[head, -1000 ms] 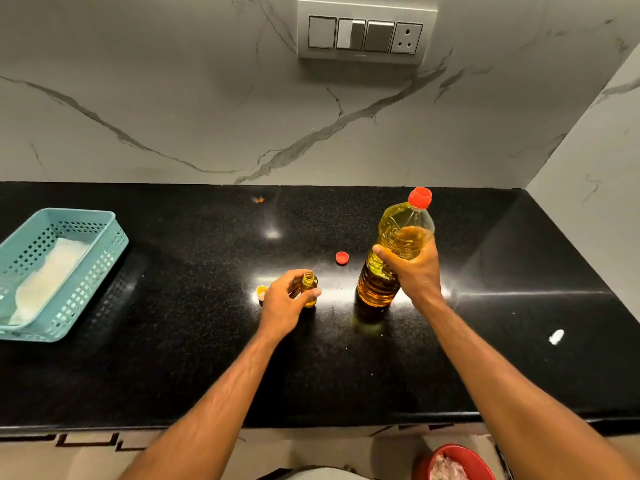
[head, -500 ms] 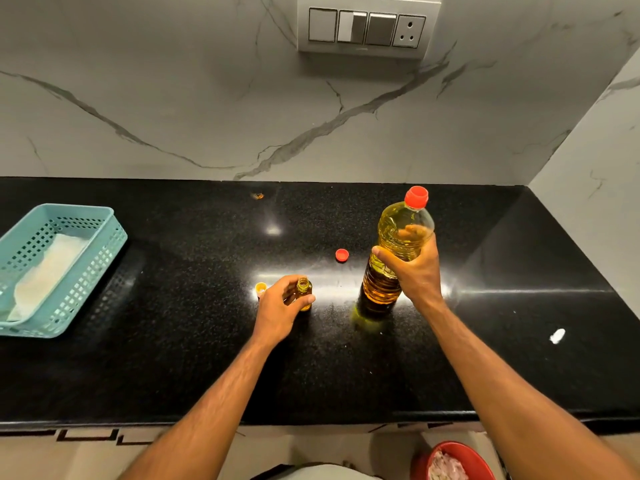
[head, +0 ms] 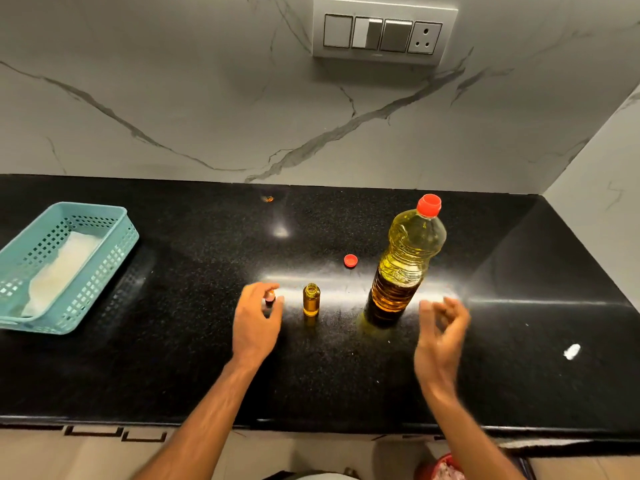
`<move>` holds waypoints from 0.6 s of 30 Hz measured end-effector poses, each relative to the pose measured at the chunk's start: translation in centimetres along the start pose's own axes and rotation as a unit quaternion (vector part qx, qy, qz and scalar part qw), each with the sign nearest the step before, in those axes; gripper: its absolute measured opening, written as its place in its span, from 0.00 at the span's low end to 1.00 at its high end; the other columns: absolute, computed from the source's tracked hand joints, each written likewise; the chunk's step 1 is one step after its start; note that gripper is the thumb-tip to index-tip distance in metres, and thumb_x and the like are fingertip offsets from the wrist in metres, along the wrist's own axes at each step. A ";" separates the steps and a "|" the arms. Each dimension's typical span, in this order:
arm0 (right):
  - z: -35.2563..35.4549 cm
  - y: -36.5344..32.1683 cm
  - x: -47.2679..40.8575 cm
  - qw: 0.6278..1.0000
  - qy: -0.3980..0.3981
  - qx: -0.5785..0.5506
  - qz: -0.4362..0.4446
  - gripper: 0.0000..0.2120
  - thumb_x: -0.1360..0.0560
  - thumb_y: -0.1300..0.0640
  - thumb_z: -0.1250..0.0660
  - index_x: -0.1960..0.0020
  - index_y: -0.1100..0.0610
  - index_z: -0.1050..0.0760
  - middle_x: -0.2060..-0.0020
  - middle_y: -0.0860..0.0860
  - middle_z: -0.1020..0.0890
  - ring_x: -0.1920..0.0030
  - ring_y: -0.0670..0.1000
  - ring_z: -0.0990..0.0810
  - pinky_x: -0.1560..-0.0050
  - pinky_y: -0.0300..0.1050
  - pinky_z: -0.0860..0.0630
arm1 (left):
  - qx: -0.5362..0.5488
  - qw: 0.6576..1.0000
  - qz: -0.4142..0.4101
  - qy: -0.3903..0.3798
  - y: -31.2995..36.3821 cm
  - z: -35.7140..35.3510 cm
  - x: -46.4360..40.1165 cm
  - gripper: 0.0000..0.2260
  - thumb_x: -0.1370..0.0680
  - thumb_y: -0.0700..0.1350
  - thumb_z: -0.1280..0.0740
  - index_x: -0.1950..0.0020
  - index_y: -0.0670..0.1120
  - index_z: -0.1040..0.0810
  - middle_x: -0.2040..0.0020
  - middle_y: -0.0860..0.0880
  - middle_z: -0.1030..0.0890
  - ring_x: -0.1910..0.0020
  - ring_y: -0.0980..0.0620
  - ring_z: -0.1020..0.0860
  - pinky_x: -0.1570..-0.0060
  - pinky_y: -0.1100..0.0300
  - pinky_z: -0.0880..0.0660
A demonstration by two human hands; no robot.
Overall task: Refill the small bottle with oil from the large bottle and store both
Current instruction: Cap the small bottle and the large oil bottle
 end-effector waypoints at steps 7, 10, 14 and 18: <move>-4.3 1.9 4.6 0.968 -0.211 0.132 -0.036 0.12 0.26 0.54 0.29 0.45 0.49 0.27 0.54 0.49 0.21 0.54 0.45 0.21 0.54 0.37 0.23 | -0.297 0.928 -0.033 -0.220 -2.0 -2.6 -4.2 0.18 0.22 0.46 0.33 0.33 0.48 0.26 0.36 0.47 0.27 0.38 0.45 0.27 0.40 0.51 0.26; -7.7 2.3 3.8 0.941 -0.286 0.172 -0.055 0.20 0.27 0.51 0.28 0.38 0.51 0.29 0.48 0.47 0.23 0.50 0.44 0.23 0.48 0.42 0.22 | -0.329 0.905 -0.039 -0.265 -2.2 -3.3 -4.8 0.13 0.21 0.44 0.35 0.36 0.47 0.23 0.40 0.46 0.25 0.41 0.45 0.25 0.43 0.52 0.25; -12.1 2.6 2.4 0.912 -0.344 0.223 -0.017 0.29 0.29 0.48 0.27 0.33 0.49 0.35 0.41 0.46 0.29 0.45 0.45 0.25 0.45 0.43 0.25 | -0.243 0.946 0.006 -0.215 -2.2 -2.7 -5.2 0.08 0.23 0.42 0.32 0.45 0.45 0.19 0.47 0.45 0.21 0.46 0.46 0.22 0.46 0.54 0.26; -15.5 2.2 1.2 0.907 -0.353 0.227 0.035 0.29 0.29 0.50 0.26 0.32 0.51 0.35 0.39 0.49 0.29 0.44 0.47 0.26 0.44 0.41 0.28 | 0.097 0.977 0.164 -0.100 -1.1 -0.6 -5.5 0.05 0.27 0.41 0.26 0.52 0.44 0.18 0.57 0.46 0.16 0.56 0.49 0.18 0.52 0.58 0.20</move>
Point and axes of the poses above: each hand's wrist, its own x-axis away from the middle knuckle, its own z-axis out of the back of the hand, y = z × x, the point moved 6 cm from there along -x, towards the middle knuckle
